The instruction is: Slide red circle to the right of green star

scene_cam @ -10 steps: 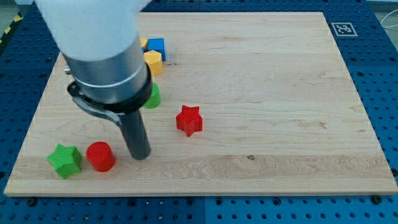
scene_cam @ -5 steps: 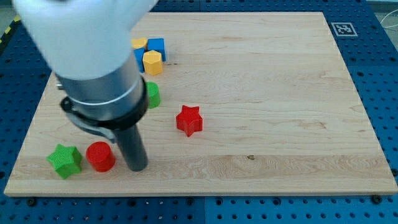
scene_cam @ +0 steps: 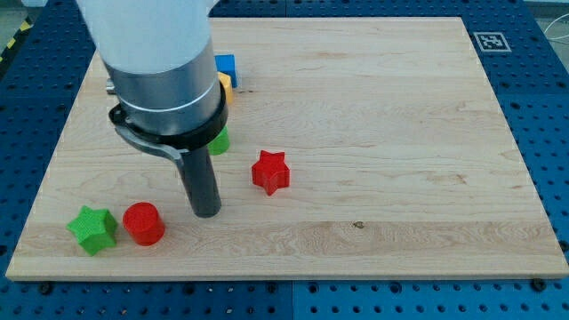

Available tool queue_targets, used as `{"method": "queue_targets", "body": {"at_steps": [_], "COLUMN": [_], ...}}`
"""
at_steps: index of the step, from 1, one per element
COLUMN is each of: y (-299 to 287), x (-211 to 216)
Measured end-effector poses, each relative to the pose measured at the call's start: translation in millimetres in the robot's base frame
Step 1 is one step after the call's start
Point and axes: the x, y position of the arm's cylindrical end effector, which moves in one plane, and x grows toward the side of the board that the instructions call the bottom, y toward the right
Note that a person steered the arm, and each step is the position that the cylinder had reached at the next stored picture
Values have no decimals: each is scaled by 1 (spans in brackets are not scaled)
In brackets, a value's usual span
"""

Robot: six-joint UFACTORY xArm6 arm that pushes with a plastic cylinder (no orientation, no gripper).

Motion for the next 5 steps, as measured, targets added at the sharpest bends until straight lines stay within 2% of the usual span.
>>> {"method": "queue_targets", "body": {"at_steps": [2, 5], "y": [-30, -41], "x": [5, 24]}}
